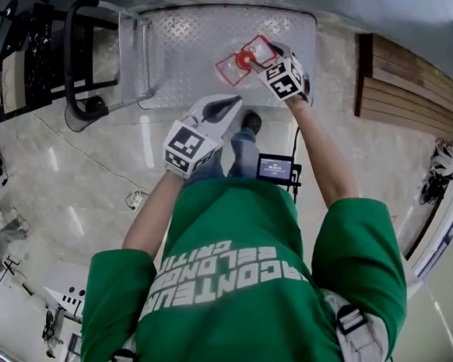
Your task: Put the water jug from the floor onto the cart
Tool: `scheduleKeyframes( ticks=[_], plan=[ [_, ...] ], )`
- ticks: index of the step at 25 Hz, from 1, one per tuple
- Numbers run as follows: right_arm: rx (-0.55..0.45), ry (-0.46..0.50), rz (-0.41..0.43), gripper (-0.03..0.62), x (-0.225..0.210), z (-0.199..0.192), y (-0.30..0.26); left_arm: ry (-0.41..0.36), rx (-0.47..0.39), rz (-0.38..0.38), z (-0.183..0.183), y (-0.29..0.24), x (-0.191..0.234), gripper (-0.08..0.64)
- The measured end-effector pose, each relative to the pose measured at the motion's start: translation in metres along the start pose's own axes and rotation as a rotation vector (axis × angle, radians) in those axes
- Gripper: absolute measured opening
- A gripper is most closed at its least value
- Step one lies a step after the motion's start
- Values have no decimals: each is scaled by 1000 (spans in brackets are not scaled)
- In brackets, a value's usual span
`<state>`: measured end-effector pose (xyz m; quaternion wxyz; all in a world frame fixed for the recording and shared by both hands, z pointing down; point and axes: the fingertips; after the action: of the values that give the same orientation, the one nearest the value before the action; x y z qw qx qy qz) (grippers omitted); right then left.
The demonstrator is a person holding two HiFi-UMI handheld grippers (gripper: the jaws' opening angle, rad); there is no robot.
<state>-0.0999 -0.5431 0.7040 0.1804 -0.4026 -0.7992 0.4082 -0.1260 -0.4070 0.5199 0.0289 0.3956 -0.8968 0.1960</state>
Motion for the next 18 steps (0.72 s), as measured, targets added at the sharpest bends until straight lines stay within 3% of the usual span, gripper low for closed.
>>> scheduleKeyframes(
  ticks=[8, 11, 18],
  plan=[
    [-250, 194, -88, 117, -3, 74, 141, -55, -71, 73, 34, 18, -1, 15],
    [-328, 251, -121, 0, -3, 91, 188, -96, -95, 81, 51, 21, -5, 15],
    [-449, 306, -136, -6, 0, 121, 251, -148, -144, 122, 82, 26, -4, 15]
  ],
)
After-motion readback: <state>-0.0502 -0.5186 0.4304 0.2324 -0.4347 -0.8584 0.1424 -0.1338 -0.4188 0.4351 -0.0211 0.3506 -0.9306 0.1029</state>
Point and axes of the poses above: the fingertips, and each gripper's own axes: y backward along the fingers, x to its left, z out of its top, and after that the axes turned 11 degrees about -y, right-handed
